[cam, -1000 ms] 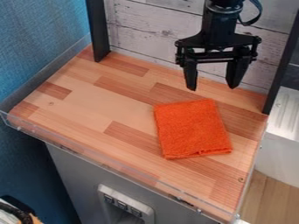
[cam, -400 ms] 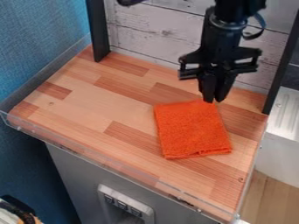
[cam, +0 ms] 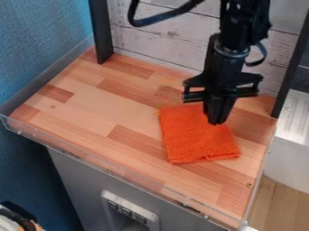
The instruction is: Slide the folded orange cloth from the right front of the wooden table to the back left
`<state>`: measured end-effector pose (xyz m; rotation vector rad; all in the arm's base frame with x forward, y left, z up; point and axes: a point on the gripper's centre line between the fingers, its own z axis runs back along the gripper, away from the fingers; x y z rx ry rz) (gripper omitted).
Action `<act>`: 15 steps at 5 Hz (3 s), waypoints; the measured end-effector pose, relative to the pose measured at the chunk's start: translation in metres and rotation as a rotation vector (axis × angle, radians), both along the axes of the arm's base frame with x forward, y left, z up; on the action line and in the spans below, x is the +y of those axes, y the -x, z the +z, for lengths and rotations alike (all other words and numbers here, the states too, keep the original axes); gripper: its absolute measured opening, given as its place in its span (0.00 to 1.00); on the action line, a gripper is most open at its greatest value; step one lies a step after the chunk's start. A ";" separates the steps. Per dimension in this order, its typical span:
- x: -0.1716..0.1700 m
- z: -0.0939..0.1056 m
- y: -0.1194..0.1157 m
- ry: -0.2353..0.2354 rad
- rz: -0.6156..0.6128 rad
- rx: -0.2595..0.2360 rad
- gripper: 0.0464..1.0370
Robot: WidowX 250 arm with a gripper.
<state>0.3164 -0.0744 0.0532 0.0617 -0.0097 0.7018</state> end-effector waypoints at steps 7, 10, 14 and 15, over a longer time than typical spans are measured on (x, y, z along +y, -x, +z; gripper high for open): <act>0.055 -0.041 -0.030 0.143 -0.302 0.022 0.01; 0.106 -0.038 -0.055 0.099 -0.594 -0.041 0.01; 0.136 -0.027 -0.063 0.021 -0.741 0.002 0.01; 0.136 -0.032 -0.060 0.037 -0.753 0.034 0.01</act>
